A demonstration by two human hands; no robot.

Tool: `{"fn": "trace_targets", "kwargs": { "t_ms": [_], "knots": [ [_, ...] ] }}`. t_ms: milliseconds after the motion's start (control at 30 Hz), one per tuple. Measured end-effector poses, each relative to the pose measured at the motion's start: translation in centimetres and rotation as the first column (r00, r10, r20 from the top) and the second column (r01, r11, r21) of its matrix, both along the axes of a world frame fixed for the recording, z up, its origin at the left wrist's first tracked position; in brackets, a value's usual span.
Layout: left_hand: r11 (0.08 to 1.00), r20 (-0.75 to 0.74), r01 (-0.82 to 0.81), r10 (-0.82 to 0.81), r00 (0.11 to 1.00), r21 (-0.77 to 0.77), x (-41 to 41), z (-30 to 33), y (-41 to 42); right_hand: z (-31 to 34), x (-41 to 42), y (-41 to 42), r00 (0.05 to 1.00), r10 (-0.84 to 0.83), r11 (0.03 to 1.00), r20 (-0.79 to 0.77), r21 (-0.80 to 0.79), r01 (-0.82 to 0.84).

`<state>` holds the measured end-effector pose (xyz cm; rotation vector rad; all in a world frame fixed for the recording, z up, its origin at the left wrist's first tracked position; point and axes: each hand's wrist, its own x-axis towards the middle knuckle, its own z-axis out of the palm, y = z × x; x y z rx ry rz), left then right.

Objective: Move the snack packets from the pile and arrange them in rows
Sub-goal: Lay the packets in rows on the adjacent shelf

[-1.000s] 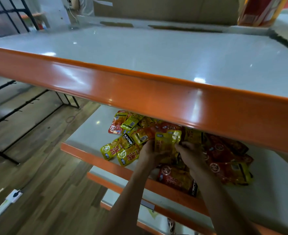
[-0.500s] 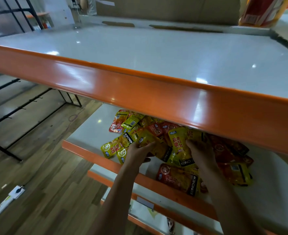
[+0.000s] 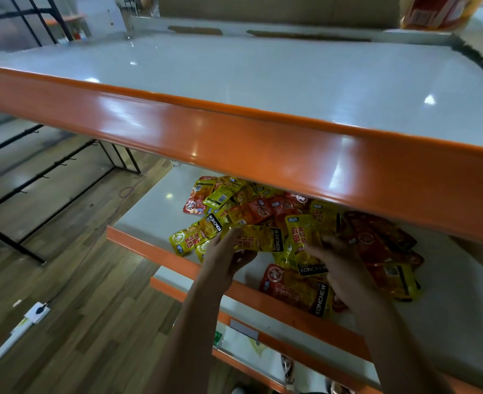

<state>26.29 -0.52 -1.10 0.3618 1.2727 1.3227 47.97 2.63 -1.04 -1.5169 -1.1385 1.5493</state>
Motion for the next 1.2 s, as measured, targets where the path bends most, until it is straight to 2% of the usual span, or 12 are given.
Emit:
{"fn": "trace_targets", "kwargs": {
  "t_ms": [167, 367, 500, 600, 700, 800, 900, 1000, 1200],
  "knots": [
    [1.000, -0.005, 0.009, -0.009, 1.000, -0.007, 0.2, -0.1, -0.4, 0.8, 0.9, -0.4, 1.000, -0.013, 1.000, -0.026, -0.016, 0.012],
    [0.993, -0.019, 0.109, -0.108, 0.994, 0.052, 0.7, -0.2, -0.9, 0.4, 2.1, -0.4, 0.997, -0.073, 0.997, -0.034, 0.034, 0.075],
    [0.987, 0.003, 0.154, -0.155, 0.988, 0.048, 1.2, 0.0, -1.0, 1.1, 2.3, -1.1, 0.991, -0.109, 0.992, -0.079, 0.062, 0.114],
    [0.971, -0.037, 0.234, -0.233, 0.972, 0.043, 1.7, 0.4, -1.1, 1.2, 2.8, -1.8, 0.986, -0.131, 0.986, -0.108, 0.089, 0.141],
    [0.946, 0.005, 0.319, -0.320, 0.947, 0.060, 2.4, 0.7, -0.9, 1.2, 3.4, -2.4, 0.979, -0.181, 0.976, -0.089, 0.108, 0.191],
    [0.923, -0.022, 0.381, -0.381, 0.924, 0.047, 3.3, 1.2, -0.2, 1.4, 4.2, -2.8, 0.973, -0.229, 0.958, -0.023, 0.171, 0.229],
    [0.893, -0.065, 0.448, -0.446, 0.893, 0.031, 4.3, 1.4, 0.6, 1.5, 5.1, -3.8, 0.944, -0.329, 0.921, -0.007, 0.218, 0.323],
    [0.827, -0.125, 0.561, -0.553, 0.824, 0.044, 5.1, 1.3, 0.9, 1.7, 5.7, -5.4, 0.914, -0.404, 0.893, -0.027, 0.206, 0.401],
    [0.703, -0.153, 0.710, -0.698, 0.700, 0.039, 6.7, 1.5, 0.3, 1.3, 6.6, -9.5, 0.823, -0.546, 0.822, -0.155, 0.088, 0.562]
  ]
}}
